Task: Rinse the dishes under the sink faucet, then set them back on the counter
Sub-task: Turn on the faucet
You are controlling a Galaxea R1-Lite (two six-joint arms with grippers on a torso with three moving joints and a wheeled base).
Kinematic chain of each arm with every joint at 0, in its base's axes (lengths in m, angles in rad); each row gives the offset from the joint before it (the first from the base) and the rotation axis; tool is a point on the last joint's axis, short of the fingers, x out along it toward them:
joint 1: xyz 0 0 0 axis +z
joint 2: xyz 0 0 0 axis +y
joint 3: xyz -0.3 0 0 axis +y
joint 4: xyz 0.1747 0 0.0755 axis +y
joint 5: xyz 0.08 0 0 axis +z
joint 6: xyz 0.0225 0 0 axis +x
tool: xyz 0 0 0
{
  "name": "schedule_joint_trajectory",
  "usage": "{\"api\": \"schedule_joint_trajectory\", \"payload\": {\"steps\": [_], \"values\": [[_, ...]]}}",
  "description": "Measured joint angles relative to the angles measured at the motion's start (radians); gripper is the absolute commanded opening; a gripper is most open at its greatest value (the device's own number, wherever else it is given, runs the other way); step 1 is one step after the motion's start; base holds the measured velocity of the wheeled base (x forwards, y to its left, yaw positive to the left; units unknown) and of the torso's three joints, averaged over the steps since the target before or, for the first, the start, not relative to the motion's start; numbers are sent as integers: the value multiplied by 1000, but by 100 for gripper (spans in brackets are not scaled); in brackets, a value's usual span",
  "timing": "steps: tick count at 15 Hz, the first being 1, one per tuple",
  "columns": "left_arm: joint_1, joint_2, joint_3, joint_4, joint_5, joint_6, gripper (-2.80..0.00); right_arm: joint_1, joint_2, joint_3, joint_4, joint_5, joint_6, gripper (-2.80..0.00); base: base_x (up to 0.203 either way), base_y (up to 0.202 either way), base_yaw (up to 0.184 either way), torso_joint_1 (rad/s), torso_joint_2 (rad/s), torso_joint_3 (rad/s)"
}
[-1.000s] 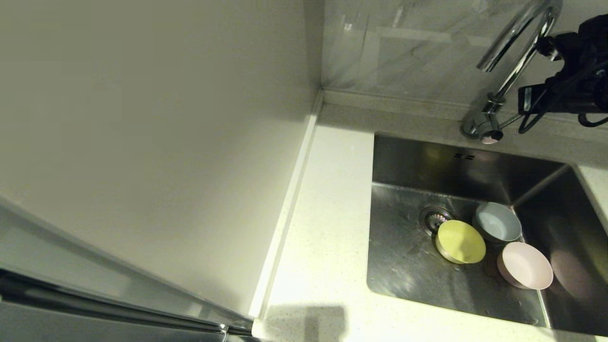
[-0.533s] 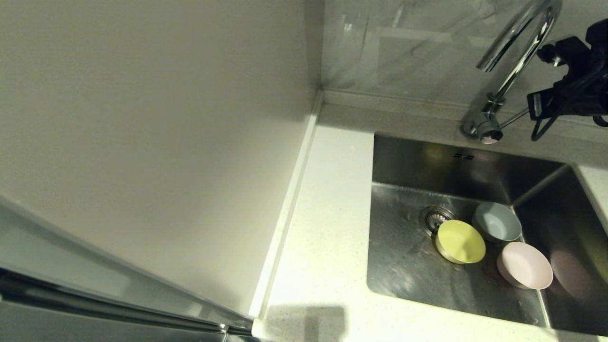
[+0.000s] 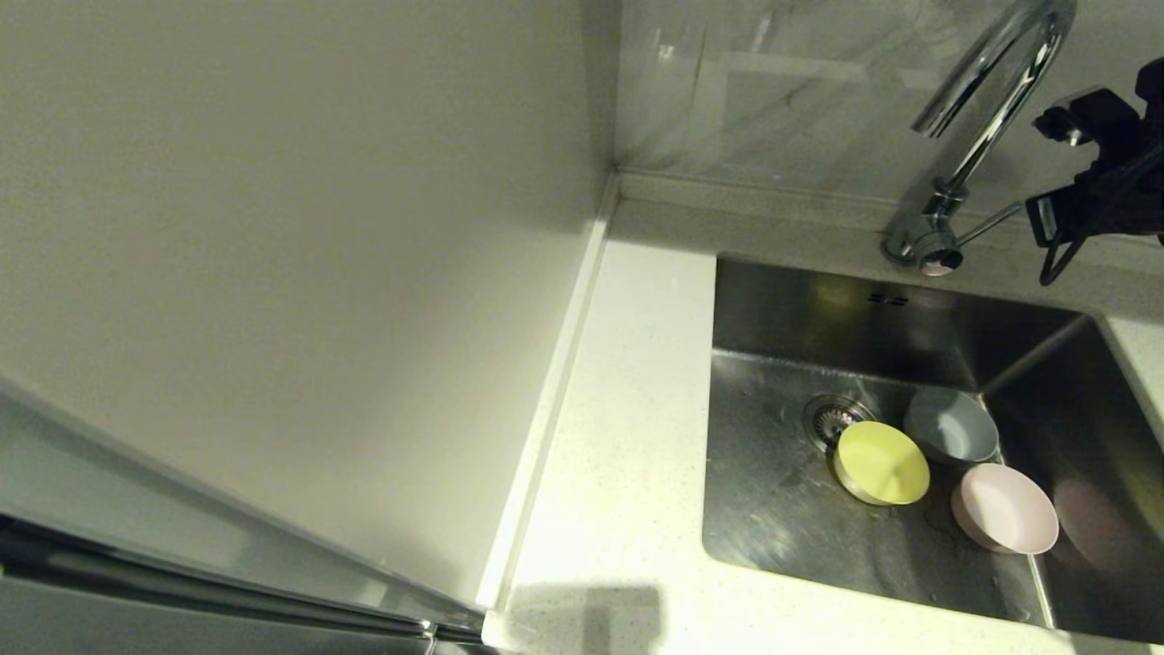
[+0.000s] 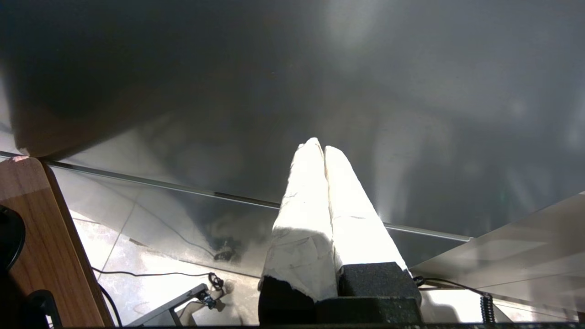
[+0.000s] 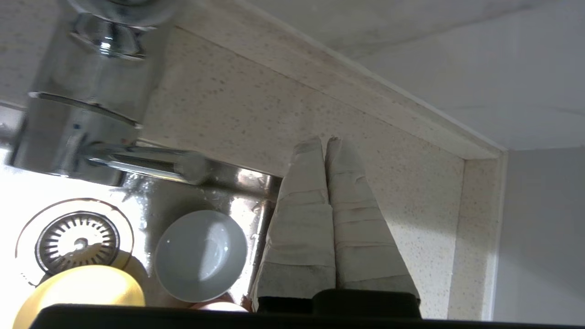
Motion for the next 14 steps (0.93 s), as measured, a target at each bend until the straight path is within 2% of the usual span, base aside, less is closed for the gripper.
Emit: {"api": "schedule_joint_trajectory", "payload": {"steps": [4, 9, 11, 14], "values": [[0, 0, 0, 0, 0, 0, -280, -3, -8, -8, -3, 3, 40, -280, 0, 0, 0, 0, 0, 0], [0, 0, 0, 0, 0, 0, -280, 12, -32, -22, -2, 20, 174, -280, 0, 0, 0, 0, 0, 0], [0, 0, 0, 0, 0, 0, -280, 35, -42, -15, 5, 50, 245, -280, 0, 0, 0, 0, 0, 0], [0, 0, 0, 0, 0, 0, -280, 53, -54, -2, 20, 90, 300, -280, 0, 0, 0, 0, 0, 0]]}}
